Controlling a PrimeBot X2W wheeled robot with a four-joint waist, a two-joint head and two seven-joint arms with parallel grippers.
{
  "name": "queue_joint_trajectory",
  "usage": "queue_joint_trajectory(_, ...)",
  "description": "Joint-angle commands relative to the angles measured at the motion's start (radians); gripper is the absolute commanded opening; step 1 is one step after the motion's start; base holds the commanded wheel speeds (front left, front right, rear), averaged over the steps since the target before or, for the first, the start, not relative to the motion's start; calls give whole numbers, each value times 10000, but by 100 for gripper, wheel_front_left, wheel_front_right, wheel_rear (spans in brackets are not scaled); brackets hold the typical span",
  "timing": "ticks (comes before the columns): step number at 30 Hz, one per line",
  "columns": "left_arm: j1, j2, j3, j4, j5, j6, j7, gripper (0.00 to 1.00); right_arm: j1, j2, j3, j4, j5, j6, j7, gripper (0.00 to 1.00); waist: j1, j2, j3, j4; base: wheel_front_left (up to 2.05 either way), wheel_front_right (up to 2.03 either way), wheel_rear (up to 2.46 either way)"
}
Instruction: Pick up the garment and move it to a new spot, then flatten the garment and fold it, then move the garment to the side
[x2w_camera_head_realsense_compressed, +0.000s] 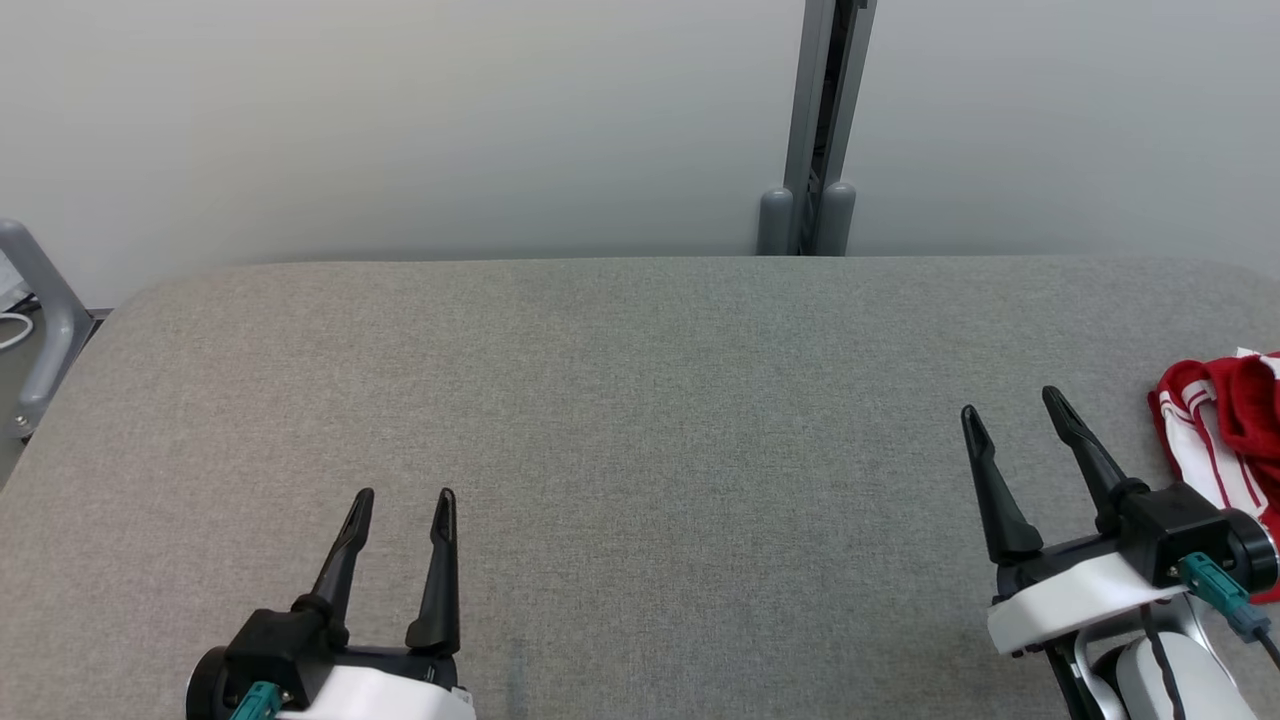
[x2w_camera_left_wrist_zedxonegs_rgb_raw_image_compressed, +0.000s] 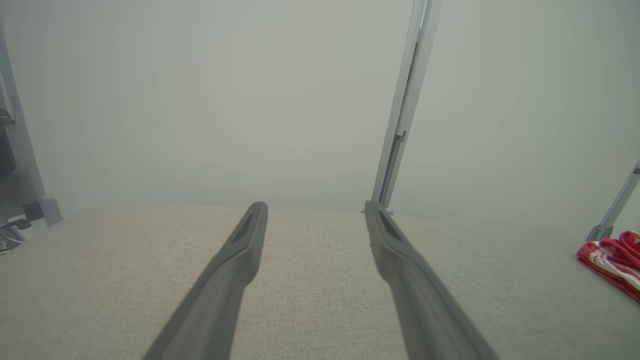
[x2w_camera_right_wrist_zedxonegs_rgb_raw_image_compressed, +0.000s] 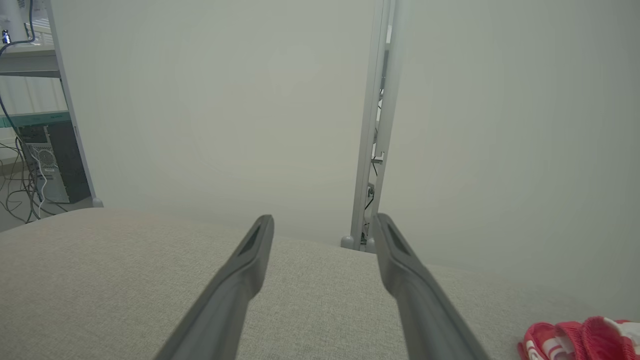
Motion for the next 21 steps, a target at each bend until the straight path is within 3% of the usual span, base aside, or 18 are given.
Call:
queue_joint_trajectory(1,43,39,56,-44,-29,-13,-2,100,17,-26,-13,18,-9,-2,-51,100,0,-1,-6,3,0,0,0)
queue_joint_trajectory(11,171,42,214,-144,-313,141,-2,100,-21,-60,19,11,-68,-2,-51,100,0,-1,-19,-11,0,0,0)
queue_joint_trajectory(17,149,43,267,-116,-851,-79,-2,100,14,-76,13,19,-54,-2,-51,100,0,-1,-21,-3,0,0,0)
queue_joint_trajectory(18,154,-2,202,-85,-843,-58,-1,0,18,7,8,37,-2,0,2,0,0,-1,-21,-6,0,0,0)
queue_joint_trajectory(21,330,-29,148,180,-878,-60,9,0,245,128,21,284,45,0,50,0,0,-1,-20,-9,0,0,0)
